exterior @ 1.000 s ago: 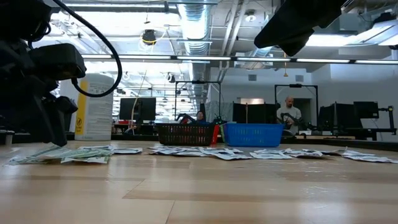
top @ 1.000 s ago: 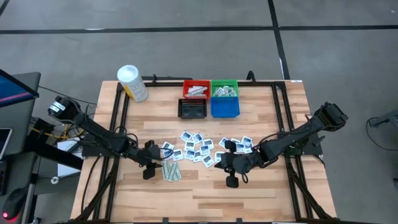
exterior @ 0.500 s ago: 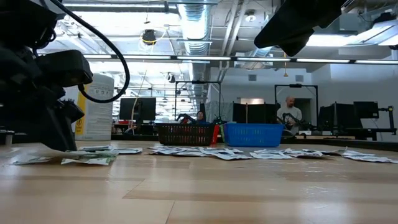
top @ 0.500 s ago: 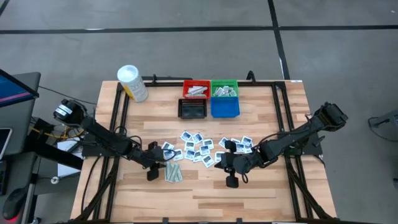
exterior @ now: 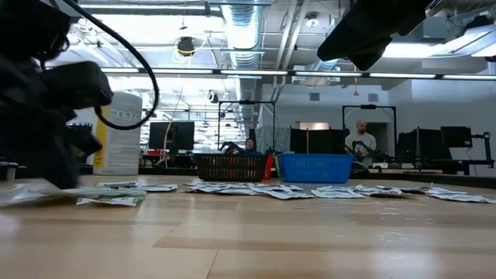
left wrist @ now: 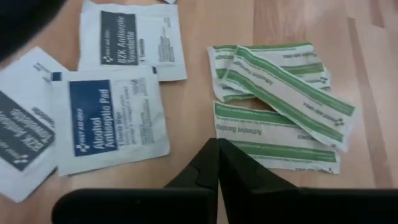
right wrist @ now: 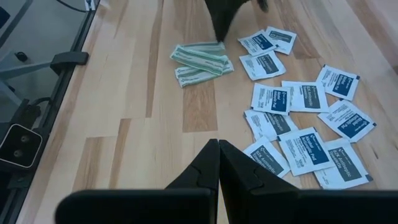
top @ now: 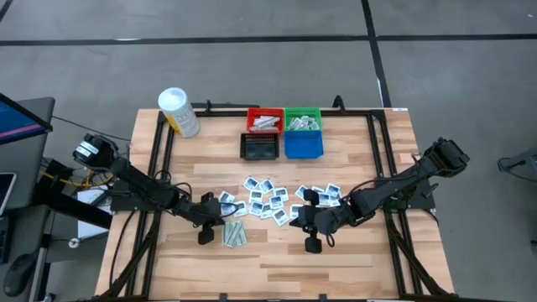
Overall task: Pick & Place First Aid Supplies
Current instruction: Put the bandage into the red basket
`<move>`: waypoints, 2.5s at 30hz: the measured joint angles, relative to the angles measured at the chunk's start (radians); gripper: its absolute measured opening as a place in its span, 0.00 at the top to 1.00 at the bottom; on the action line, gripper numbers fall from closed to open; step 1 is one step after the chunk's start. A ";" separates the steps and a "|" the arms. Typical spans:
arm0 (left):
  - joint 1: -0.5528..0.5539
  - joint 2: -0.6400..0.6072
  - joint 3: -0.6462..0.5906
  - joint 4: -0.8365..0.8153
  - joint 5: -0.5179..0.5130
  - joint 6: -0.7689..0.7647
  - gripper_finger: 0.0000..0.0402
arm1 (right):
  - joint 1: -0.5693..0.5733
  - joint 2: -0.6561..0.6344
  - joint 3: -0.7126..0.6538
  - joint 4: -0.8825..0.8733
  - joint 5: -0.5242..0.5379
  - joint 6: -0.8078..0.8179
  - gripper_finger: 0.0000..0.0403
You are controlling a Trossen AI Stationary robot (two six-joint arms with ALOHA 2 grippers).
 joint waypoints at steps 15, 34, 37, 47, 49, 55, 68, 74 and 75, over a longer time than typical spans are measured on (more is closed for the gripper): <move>0.018 -0.277 -0.002 0.020 -0.142 0.236 0.99 | -0.030 0.000 0.000 -0.003 0.000 -0.001 1.00; 0.447 -0.377 0.000 0.221 -0.089 0.428 0.99 | -0.265 0.000 0.000 -0.003 0.001 -0.273 1.00; 0.544 -0.377 0.009 0.277 -0.033 0.463 0.98 | -0.323 0.000 0.000 0.000 -0.001 -0.341 1.00; 0.910 -0.202 0.228 0.280 0.267 0.599 0.98 | -0.555 0.000 0.000 0.026 -0.058 -0.589 1.00; 0.965 -0.137 0.282 0.279 0.295 0.612 0.98 | -0.609 0.000 0.000 0.055 -0.107 -0.638 1.00; 1.084 0.060 0.428 0.278 0.345 0.614 0.98 | -0.764 0.000 0.000 0.141 -0.159 -0.692 1.00; 1.208 0.337 0.594 0.272 0.530 0.614 0.98 | -0.876 0.000 0.000 0.260 -0.161 -0.657 1.00; 1.262 0.369 0.594 0.218 0.595 0.614 0.98 | -0.853 0.000 0.000 0.278 -0.158 -0.491 1.00; 1.272 0.369 0.594 0.215 0.595 0.614 0.97 | -0.850 0.000 0.000 0.280 -0.158 -0.462 1.00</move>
